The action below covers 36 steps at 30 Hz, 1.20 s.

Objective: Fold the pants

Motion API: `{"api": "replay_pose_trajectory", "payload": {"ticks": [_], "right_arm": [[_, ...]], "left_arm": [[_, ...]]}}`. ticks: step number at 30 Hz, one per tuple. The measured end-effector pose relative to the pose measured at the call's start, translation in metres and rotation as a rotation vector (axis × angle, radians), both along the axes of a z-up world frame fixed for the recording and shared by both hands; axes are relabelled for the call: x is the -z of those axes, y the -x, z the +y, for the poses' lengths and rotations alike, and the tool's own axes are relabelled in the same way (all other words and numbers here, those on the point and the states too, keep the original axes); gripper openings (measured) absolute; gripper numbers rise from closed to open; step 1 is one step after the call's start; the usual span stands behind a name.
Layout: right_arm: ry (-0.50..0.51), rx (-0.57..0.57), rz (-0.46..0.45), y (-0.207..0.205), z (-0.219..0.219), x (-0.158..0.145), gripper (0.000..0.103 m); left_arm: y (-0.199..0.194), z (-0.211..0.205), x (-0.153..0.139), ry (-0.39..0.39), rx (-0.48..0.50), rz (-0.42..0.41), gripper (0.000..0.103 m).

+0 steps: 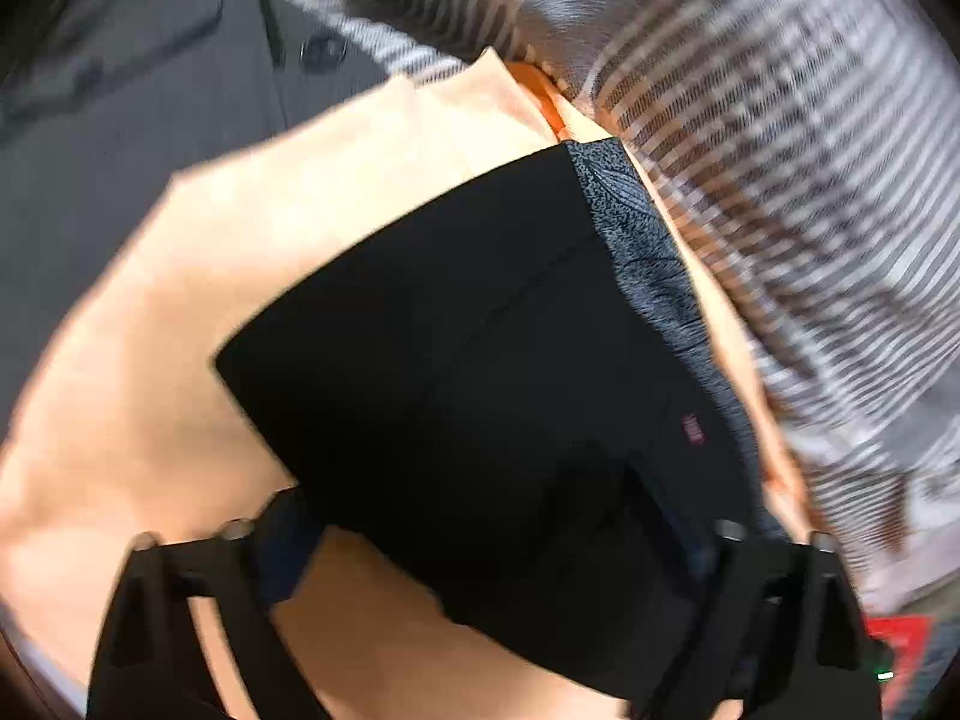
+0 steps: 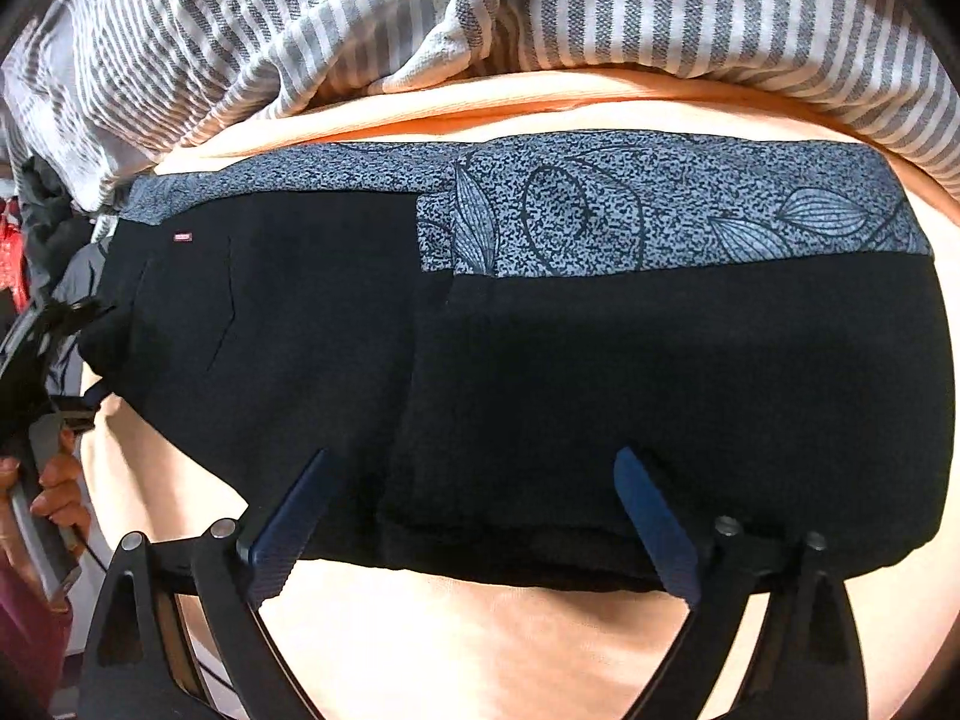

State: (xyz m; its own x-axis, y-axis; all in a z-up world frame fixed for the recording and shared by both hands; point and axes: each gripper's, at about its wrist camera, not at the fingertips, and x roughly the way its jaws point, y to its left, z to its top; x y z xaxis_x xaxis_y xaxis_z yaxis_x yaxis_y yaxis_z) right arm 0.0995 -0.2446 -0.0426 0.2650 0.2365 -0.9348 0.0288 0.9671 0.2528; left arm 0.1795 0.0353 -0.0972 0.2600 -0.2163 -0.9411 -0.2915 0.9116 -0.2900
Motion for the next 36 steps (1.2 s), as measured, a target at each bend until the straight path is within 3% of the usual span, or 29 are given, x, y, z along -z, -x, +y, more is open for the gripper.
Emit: {"api": "replay_pose_trajectory", "payload": {"ticks": [2, 3, 5, 8, 10, 14, 18, 22, 28, 33, 34, 36], "right_arm": [[0.002, -0.003, 0.020, -0.003, -0.001, -0.005, 0.090], [0.014, 0.004, 0.025, -0.003, -0.003, -0.011, 0.073], [0.004, 0.005, 0.035, -0.011, -0.003, -0.025, 0.052], [-0.070, -0.013, 0.031, -0.033, 0.011, -0.051, 0.051], [-0.130, -0.057, 0.057, -0.055, 0.030, -0.065, 0.052], [-0.196, -0.206, 0.162, -0.106, 0.095, -0.082, 0.080], [-0.207, -0.323, 0.215, -0.150, 0.164, -0.094, 0.080], [-0.254, -0.388, 0.290, -0.177, 0.225, -0.090, 0.081], [-0.082, -0.561, 0.415, -0.187, 0.312, -0.052, 0.081], [0.033, -0.685, 0.567, -0.184, 0.352, -0.014, 0.081], [0.080, -0.711, 0.592, -0.181, 0.356, -0.007, 0.079], [0.134, -0.733, 0.591, -0.177, 0.361, -0.001, 0.035]], "left_arm": [[0.001, -0.005, -0.003, -0.087, 0.028, 0.004, 0.063], [0.002, -0.005, -0.005, -0.101, 0.033, -0.002, 0.056], [0.004, -0.005, -0.010, -0.121, 0.046, -0.015, 0.050], [0.005, -0.015, -0.019, -0.197, 0.102, -0.052, 0.037], [0.006, -0.029, -0.024, -0.268, 0.156, -0.085, 0.035], [0.013, -0.043, -0.032, -0.354, 0.236, -0.145, 0.033], [0.020, -0.049, -0.035, -0.410, 0.321, -0.193, 0.033], [0.021, -0.051, -0.034, -0.419, 0.361, -0.221, 0.033], [0.028, -0.056, -0.036, -0.446, 0.396, -0.266, 0.033], [0.033, -0.060, -0.035, -0.465, 0.423, -0.288, 0.033], [0.033, -0.059, -0.035, -0.456, 0.418, -0.282, 0.033], [0.031, -0.057, -0.033, -0.444, 0.402, -0.263, 0.033]]}}
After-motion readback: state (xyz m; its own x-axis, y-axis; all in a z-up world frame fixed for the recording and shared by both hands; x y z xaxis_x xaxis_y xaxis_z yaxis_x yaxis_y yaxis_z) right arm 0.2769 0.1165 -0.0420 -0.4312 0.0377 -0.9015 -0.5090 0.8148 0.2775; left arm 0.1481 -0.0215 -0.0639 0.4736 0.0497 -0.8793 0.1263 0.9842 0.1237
